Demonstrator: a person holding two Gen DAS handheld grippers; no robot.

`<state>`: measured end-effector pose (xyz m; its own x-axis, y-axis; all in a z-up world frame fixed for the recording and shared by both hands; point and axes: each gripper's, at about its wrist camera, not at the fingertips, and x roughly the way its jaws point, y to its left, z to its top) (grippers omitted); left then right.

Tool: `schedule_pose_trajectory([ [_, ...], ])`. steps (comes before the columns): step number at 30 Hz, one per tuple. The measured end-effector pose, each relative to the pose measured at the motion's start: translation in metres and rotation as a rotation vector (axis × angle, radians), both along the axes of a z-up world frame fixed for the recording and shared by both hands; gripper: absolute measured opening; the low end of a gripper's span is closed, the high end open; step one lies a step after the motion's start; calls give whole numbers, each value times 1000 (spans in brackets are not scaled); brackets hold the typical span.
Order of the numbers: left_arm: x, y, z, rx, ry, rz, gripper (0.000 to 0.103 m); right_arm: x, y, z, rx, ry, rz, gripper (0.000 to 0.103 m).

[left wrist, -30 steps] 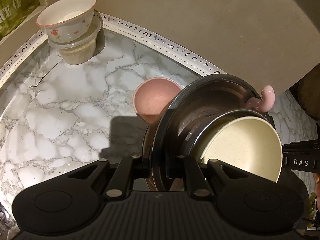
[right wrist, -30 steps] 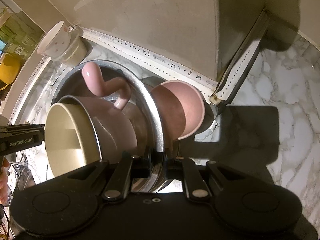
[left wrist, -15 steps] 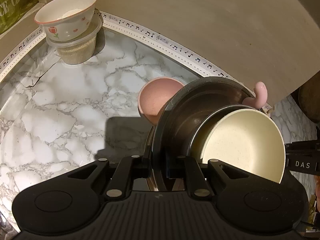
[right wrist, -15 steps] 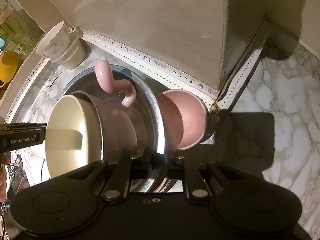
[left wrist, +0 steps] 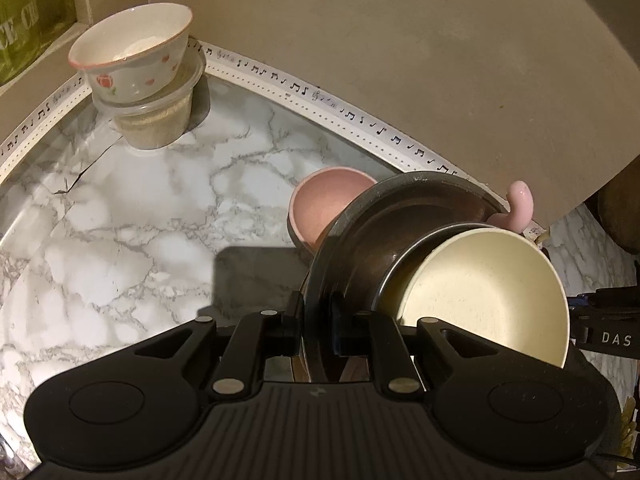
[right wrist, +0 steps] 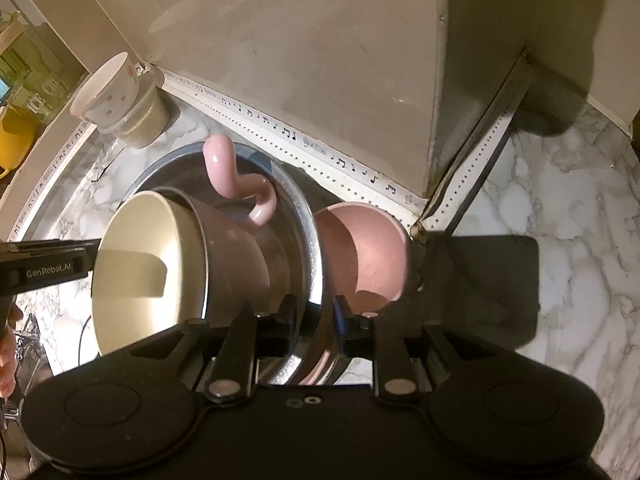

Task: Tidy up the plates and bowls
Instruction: 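Carry the nested steel bowl stack over the pink bear plate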

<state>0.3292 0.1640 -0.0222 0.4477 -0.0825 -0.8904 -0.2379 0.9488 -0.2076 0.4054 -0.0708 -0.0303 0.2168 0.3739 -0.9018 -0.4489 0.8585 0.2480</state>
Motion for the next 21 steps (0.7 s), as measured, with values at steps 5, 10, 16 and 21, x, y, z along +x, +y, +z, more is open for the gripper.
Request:
schedule_pose_trajectory([
  [5, -1, 3, 9, 11, -24, -1, 14, -4, -3, 4, 4, -10, 1, 23],
  [10, -6, 3, 19, 17, -41, 5, 14, -11, -6, 12, 18, -31, 22, 23],
  [16, -19, -7, 34, 42, -75, 2, 14, -25, -9, 28, 42, -69, 58, 26],
  [21, -36, -18, 53, 62, -127, -10, 14, -45, -13, 44, 70, -131, 96, 28],
])
